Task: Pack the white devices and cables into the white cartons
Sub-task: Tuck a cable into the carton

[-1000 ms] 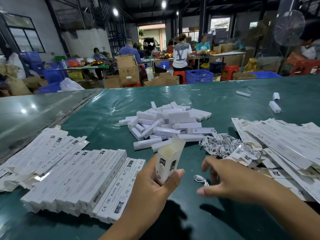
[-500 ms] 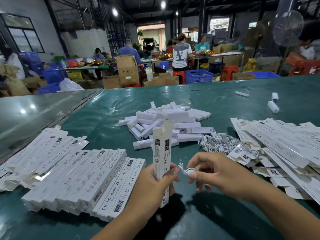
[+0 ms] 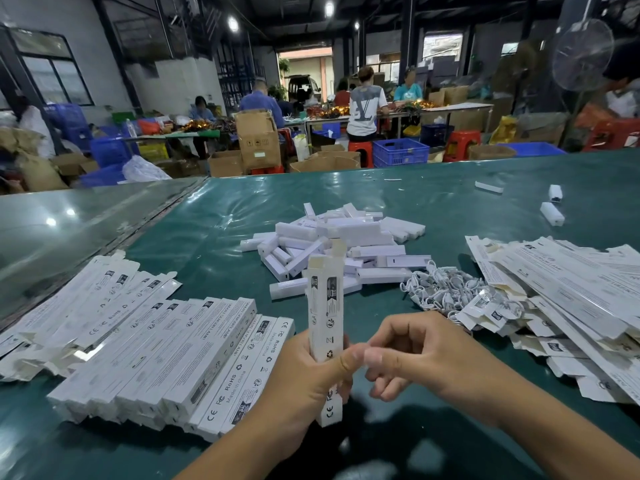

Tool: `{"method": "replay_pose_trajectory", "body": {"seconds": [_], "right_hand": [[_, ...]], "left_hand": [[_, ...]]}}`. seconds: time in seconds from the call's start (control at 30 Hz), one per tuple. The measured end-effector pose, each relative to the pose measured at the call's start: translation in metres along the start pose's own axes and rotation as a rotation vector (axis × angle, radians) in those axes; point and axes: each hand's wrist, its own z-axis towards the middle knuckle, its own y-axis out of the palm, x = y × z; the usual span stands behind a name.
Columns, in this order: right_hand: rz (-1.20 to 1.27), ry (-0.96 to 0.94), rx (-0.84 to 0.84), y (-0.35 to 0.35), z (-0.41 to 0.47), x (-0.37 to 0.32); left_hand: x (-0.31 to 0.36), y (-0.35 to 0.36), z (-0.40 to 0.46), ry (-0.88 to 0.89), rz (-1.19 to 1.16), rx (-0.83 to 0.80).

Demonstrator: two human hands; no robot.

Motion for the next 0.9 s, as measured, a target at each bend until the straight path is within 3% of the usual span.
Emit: {"method": "replay_pose_trajectory", "body": {"seconds": [0.2, 0.33, 0.4, 0.53, 0.7, 0.9], "right_hand": [[-0.126, -0.076, -0.023, -0.001, 0.0, 0.004], [-0.286, -0.133, 0.027, -0.007, 0.0, 0.003], [-0.274, -0.231, 0.172, -0.013, 0.0, -0.004], [-0.063, -0.497, 0.422, -0.023, -0.006, -0.025], [-0.166, -0.556, 0.432, -0.021, -0.013, -0.031], [-0.415, -0.504, 0.45, -0.028, -0.014, -0.029]], "left_hand": [[0.0, 0.001, -0.002, -0.162, -0.114, -0.097], [-0.001, 0.004, -0.002, -0.09, -0.06, -0.025], [-0.001, 0.004, -0.001, 0.009, 0.049, 0.04], [-0.005, -0.001, -0.001, 0.203, 0.507, 0.077], [-0.008, 0.001, -0.001, 0.269, 0.692, 0.001], [-0.007, 0.002, -0.001, 0.251, 0.675, -0.002]]}}
